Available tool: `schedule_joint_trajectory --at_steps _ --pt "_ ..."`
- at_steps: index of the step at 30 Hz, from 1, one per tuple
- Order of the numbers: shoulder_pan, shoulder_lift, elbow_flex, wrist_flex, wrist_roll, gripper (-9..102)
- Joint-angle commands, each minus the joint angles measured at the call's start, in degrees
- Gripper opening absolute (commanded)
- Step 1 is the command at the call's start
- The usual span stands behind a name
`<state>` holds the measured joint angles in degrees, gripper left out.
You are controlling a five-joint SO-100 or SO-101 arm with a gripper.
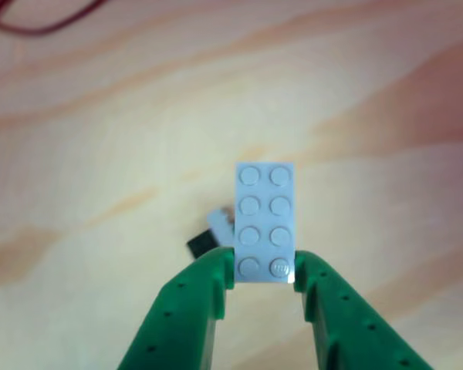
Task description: Put all lego bricks in the bin.
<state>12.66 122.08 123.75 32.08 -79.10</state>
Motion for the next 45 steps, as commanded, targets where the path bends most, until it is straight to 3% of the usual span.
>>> schedule_joint_trajectory --at_steps 1,6,9,12,15,17,20,21,25,28,30,33,36,40,45 --pt "24.96 29.18 1.23 9.67 -0.7 0" --pt "51.59 37.35 13.62 7.03 -4.39 0" --pt "63.81 38.94 21.27 7.91 -11.87 0" --pt "69.7 40.17 31.99 -0.44 -16.0 0" --pt "70.4 40.34 33.75 0.88 -15.64 0" --pt "68.47 40.08 33.75 2.37 -15.03 3" --pt "66.45 40.25 33.75 2.99 -14.59 22" --pt "65.65 40.34 33.75 2.99 -14.06 24" --pt "57.83 38.85 29.18 10.37 -8.53 24" --pt "41.92 33.22 20.65 14.24 -0.97 23" --pt "28.13 26.28 11.51 17.67 2.55 15" --pt "10.81 17.93 4.48 15.82 3.78 10" --pt "-0.53 7.82 0.53 13.8 3.34 11" --pt "-7.91 -5.01 -0.97 11.43 1.76 15" --pt "-8.79 -15.64 -2.02 7.82 2.46 18"
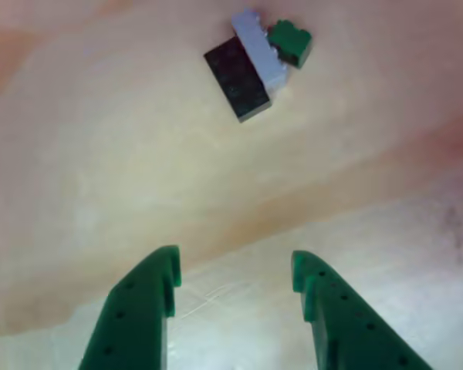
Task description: Put all lego bricks in the bin.
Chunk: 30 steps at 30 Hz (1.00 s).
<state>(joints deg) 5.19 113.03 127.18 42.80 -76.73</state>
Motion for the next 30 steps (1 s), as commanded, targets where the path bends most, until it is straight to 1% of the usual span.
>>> schedule_joint_trajectory --at_steps 1,7,15,20,25,27,30 --pt "-0.88 -8.61 -6.15 -3.69 -0.35 18" --pt "2.46 -21.01 -12.22 -11.87 -2.29 19" --pt "3.78 -32.96 -23.2 -14.41 -4.13 18" --pt "3.96 -35.24 -23.82 -16.35 -4.75 18" --pt "4.13 -35.24 -20.92 -24.96 -6.86 17" --pt "3.96 -35.07 -19.42 -29.71 -8.17 17" --pt "2.99 -34.37 -19.42 -30.59 -8.79 16"
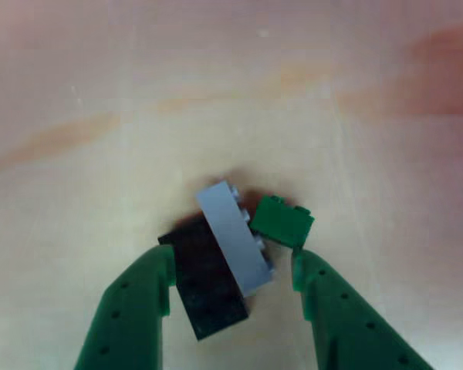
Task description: Put all lego bricks in the bin.
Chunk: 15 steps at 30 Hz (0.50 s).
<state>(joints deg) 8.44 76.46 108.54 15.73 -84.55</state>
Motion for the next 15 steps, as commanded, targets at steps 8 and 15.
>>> schedule_joint_trajectory --at_steps 8,15 --pt "-1.23 4.57 5.54 -7.21 -2.29 16" --pt "-0.18 2.55 5.71 -11.6 -5.27 16"
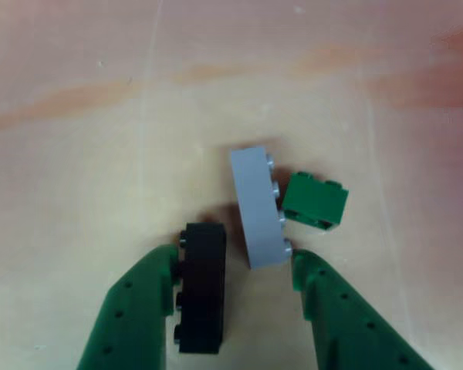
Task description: Put all lego bricks in the bin.
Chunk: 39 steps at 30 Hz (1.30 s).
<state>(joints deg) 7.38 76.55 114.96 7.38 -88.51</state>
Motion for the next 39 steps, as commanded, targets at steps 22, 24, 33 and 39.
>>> schedule_joint_trajectory --at_steps 22,24,33,39 --pt "7.56 61.79 16.0 18.63 7.91 0" --pt "13.62 73.56 15.91 26.89 9.14 0" --pt "66.97 80.42 27.25 38.85 -1.49 0" --pt "81.21 76.64 41.84 25.93 -11.34 0"
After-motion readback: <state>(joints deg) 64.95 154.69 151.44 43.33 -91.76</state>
